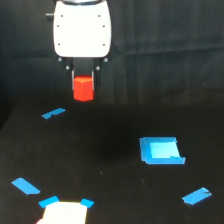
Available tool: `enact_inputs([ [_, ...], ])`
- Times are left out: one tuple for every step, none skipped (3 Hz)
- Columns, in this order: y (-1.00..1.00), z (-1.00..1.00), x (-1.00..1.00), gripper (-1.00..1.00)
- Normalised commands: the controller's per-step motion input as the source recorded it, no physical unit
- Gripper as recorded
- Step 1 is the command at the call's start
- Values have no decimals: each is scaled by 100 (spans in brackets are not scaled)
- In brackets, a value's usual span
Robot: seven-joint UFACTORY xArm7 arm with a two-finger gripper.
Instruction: Pick up the red object from the table
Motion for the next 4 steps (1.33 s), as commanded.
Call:
enact_inputs([
  [-52, -7, -50, -100],
  [33, 81, 24, -100],
  [19, 47, 14, -82],
  [10, 100, 8, -100],
])
